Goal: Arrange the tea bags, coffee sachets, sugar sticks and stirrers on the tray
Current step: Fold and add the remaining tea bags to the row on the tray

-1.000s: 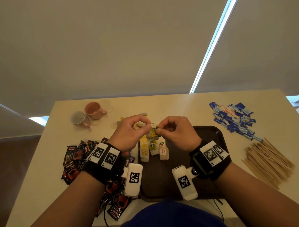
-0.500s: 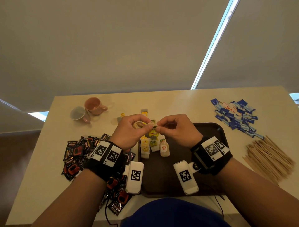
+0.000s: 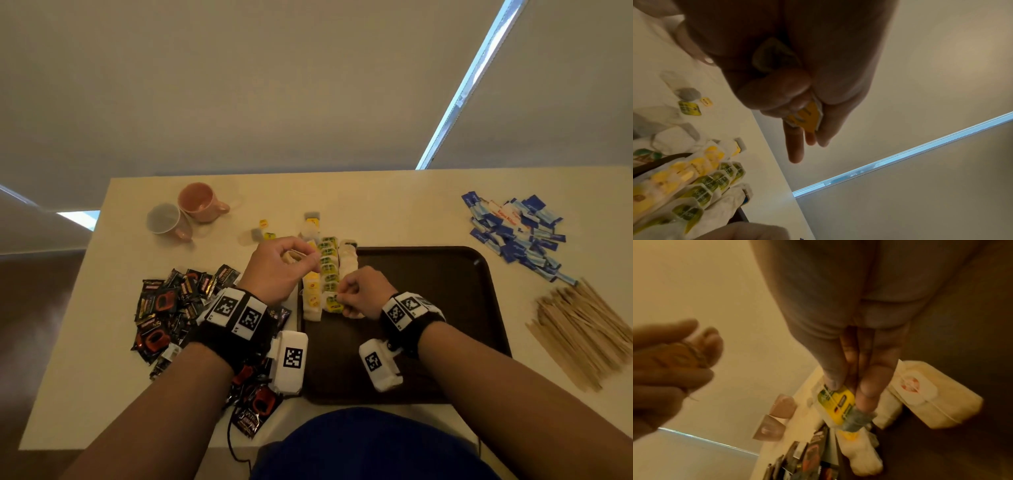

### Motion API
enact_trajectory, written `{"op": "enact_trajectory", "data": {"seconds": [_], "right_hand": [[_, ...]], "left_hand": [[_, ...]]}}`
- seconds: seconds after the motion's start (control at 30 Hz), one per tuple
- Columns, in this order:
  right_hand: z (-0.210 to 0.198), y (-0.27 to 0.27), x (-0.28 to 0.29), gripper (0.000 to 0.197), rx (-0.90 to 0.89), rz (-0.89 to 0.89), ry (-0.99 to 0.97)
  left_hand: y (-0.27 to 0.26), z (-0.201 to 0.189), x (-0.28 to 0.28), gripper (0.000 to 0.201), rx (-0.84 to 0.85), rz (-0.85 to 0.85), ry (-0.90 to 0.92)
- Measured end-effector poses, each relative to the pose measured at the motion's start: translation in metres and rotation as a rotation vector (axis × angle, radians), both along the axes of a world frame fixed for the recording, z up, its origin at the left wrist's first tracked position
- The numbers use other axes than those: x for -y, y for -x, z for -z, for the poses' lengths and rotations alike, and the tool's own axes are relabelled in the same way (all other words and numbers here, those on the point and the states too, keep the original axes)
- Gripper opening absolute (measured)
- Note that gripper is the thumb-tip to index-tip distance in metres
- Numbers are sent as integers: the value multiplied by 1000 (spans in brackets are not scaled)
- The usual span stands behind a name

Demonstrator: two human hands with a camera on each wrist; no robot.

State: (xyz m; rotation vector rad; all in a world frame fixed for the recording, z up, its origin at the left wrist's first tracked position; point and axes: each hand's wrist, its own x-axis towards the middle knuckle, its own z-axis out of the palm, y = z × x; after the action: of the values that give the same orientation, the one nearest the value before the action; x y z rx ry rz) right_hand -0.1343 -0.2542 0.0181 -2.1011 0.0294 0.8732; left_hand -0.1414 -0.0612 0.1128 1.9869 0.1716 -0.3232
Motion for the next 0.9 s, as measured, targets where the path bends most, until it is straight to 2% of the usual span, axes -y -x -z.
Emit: {"op": "enact_trajectory", "data": {"seconds": [0.1, 0.2, 0.27, 0.43, 0.67, 0.8, 0.9], "right_hand": [[23, -2, -8, 10, -81, -40, 90], [36, -6, -11, 5, 38, -30, 259], [42, -7, -11, 7, 77, -2, 297], [51, -5, -10, 12, 119, 65, 294], [56, 2, -18, 3, 104, 127, 277], [54, 5, -16, 17, 99, 153, 242], [52, 10, -11, 17, 105, 147, 230]], "left_hand": [[-3, 3, 1, 13, -35, -15, 11], [-6, 6, 2, 13, -43, 0, 1], [-7, 7, 3, 13, -33, 12, 0], [-7, 12, 1, 14, -45, 21, 4], [-6, 8, 3, 17, -33, 17, 44], [-4, 5, 4, 18, -32, 4, 85], [-4, 5, 3, 17, -26, 5, 95]]}}
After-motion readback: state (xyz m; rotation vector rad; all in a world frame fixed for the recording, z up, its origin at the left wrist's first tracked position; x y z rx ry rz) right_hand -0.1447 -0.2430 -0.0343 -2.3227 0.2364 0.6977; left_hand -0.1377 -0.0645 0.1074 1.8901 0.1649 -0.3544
